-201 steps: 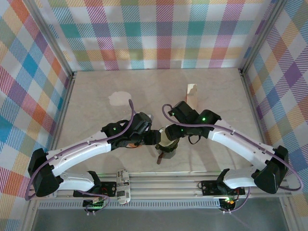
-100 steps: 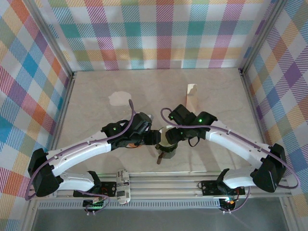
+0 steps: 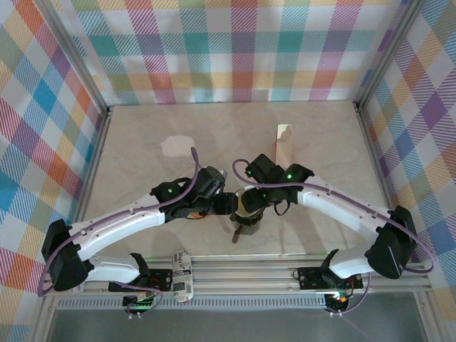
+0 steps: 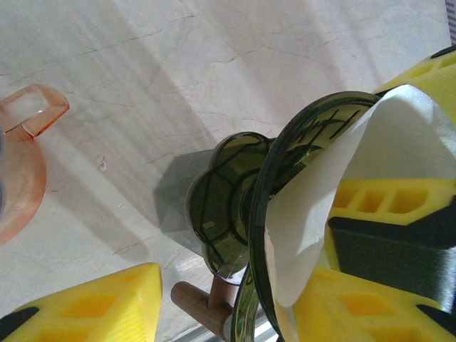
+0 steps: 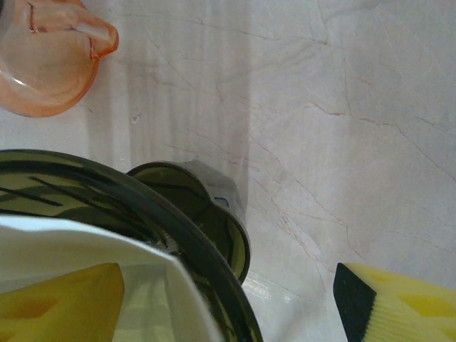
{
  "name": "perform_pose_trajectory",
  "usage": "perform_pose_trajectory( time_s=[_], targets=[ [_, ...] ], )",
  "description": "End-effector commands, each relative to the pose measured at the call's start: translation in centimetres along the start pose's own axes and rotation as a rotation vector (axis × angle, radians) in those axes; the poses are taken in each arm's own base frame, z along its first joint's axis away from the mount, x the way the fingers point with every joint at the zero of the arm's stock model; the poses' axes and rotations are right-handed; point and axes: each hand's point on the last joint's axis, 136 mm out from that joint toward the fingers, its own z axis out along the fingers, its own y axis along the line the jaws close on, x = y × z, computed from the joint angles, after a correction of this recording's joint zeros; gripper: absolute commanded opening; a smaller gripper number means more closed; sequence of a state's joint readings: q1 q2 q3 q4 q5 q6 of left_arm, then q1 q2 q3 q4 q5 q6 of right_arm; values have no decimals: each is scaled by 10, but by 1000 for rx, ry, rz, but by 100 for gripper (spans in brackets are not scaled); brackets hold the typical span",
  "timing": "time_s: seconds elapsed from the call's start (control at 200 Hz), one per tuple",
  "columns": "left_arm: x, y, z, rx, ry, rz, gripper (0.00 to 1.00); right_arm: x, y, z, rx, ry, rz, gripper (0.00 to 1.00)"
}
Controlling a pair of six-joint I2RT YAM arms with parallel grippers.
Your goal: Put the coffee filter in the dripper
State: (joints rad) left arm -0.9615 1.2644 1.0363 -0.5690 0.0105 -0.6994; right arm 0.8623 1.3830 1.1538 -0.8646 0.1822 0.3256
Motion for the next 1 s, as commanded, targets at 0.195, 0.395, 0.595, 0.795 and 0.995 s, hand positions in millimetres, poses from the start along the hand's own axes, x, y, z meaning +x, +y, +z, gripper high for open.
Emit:
perform_pose_trajectory(
  time_s=[0.195, 0.395, 0.595, 0.795, 0.995],
  targets=[
    [1, -5, 4, 14, 5, -5, 51, 8, -2, 18, 5, 31, 12, 79],
    [1, -5, 2, 16, 6, -8, 51, 10, -2, 26, 11, 45, 16, 79],
    [-4, -5, -8, 22, -30, -19, 52, 18, -5, 36, 24, 72, 15, 79],
    [-12, -6, -18, 37, -88, -24, 59, 22, -6, 39, 32, 82, 20, 79],
    [-16, -7, -17, 39, -109, -26, 58, 19, -6, 39, 32, 76, 24, 79]
  ],
)
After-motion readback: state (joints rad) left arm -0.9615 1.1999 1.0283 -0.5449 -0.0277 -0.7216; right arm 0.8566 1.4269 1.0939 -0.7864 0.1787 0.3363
